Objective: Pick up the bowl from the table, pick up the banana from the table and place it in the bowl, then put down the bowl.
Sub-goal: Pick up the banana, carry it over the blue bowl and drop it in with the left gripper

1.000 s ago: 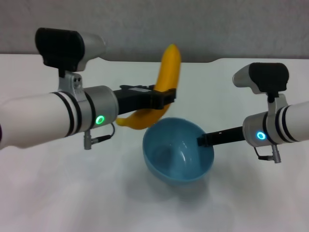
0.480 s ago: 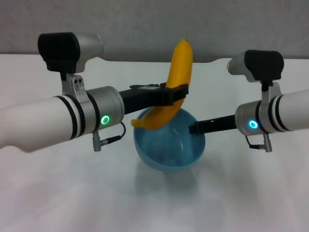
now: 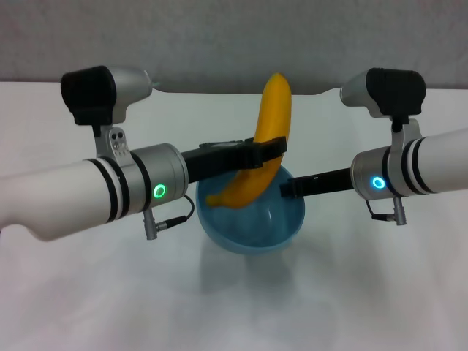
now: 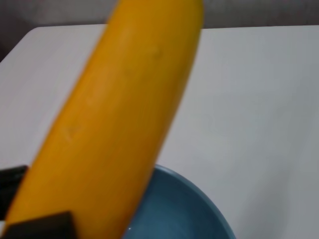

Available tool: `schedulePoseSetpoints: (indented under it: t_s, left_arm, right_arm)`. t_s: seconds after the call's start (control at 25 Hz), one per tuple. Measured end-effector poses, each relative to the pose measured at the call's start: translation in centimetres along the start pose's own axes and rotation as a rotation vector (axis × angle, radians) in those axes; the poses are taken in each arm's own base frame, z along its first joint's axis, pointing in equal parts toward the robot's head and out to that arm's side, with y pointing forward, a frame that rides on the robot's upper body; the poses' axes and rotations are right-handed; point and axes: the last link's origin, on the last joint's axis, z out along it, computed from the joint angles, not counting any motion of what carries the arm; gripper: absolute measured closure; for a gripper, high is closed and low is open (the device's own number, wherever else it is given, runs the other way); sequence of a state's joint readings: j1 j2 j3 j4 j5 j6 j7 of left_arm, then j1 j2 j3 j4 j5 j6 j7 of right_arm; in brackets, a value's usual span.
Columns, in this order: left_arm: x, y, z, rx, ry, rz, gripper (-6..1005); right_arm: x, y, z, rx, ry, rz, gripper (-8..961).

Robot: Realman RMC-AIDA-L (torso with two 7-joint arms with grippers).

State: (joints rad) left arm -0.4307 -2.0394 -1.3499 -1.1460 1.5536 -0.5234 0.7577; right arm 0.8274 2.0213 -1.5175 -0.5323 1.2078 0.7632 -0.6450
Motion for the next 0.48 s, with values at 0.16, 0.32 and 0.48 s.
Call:
schedulePoseSetpoints:
  t_s: [0.16,0.32,0.48]
  left_arm:
    - [-0.5,-0.6,0.2,-0.013,-0.003,-0.036,495]
    - [-0.8,-1.3,0.0,-0.018,0.004,-0.076,495]
    - [-0.8,-1.3,0.0,-0.045,0.02,-0.09,494]
  right_arm:
    - [0.0,0.3,0.1,-0.006,0.005,-0.008,901]
    - [0.1,0.3,0.2,-0.005,0.01,-0.011,900]
    - [0.3,0.1,0.1,-0.003,0.014,-0.007,900]
